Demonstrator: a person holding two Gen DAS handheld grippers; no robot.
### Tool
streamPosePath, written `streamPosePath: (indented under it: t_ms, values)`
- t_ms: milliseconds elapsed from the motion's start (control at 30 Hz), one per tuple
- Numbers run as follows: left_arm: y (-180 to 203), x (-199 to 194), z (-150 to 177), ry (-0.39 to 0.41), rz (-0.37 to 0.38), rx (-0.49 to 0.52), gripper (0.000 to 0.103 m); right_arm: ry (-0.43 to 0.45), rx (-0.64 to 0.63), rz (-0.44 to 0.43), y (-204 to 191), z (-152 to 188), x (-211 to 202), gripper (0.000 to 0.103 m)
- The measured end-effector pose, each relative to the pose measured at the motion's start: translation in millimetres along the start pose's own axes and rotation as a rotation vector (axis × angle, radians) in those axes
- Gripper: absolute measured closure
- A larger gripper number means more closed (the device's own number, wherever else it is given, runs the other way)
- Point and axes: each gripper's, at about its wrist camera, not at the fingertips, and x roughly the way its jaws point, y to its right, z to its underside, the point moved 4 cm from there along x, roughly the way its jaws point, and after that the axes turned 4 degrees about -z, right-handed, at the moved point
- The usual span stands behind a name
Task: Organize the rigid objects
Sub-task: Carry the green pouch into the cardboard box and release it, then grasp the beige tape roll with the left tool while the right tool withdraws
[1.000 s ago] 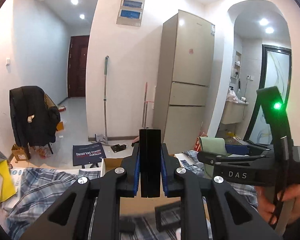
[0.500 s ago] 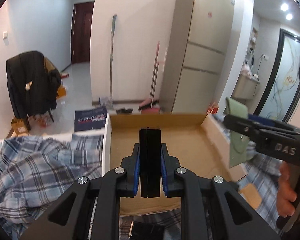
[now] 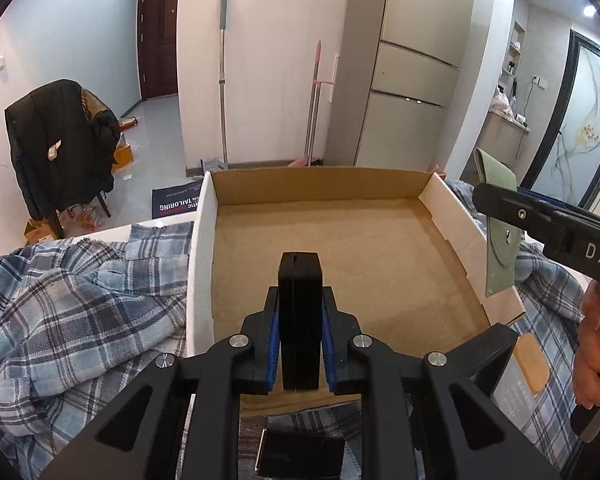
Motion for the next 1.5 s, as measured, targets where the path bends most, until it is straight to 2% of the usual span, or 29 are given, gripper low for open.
streamPosePath:
  t_ms: [267, 333, 400, 433, 500, 600, 833, 900, 967, 1133, 1267, 1333, 1500]
  values:
    - [-3, -8, -3, 0.036, -0.017, -0.010, 0.081, -0.012, -0.044, -0.013, -9, 5, 5, 0.032]
    - [-5, -12, -5, 0.064, -0.029, -0.011, 0.067, -0.008, -0.042, -0.011, -9, 5, 6, 0.032]
    - [-6, -21, -5, 0.119, -0.035, -0.016, 0.022, -0.011, -0.043, -0.007, -8, 7, 9, 0.032]
    - [-7, -28, -6, 0.170, -0.038, -0.021, 0.016, -0.016, -0.045, -0.008, -8, 9, 12, 0.032]
    - [-9, -38, -8, 0.221, -0.048, -0.023, 0.015, -0.028, -0.051, -0.012, -9, 12, 17, 0.032]
    - [-13, -46, -14, 0.250, -0.040, -0.039, 0.015, -0.048, -0.061, -0.019, -11, 15, 23, 0.032]
    - [-14, -49, -17, 0.252, -0.043, -0.050, 0.015, -0.093, -0.088, -0.051, -20, 24, 32, 0.032]
    - [-13, -47, -16, 0.240, -0.022, -0.042, 0.015, -0.113, -0.096, -0.053, -22, 27, 36, 0.032]
    - [-15, -43, -14, 0.223, -0.033, -0.047, 0.015, -0.123, -0.104, -0.046, -22, 30, 39, 0.032]
    - [-18, -51, -17, 0.242, -0.026, -0.059, 0.015, -0.149, -0.075, -0.073, -18, 32, 41, 0.030]
    - [-21, -71, -23, 0.279, -0.048, -0.064, 0.015, -0.097, -0.051, -0.057, -13, 22, 23, 0.025]
    - [-25, -81, -27, 0.288, -0.048, -0.074, 0.015, -0.049, -0.042, -0.048, -12, 14, 3, 0.014]
    - [-26, -117, -25, 0.287, -0.039, -0.067, 0.015, 0.057, -0.090, -0.033, -15, 0, -60, 0.009]
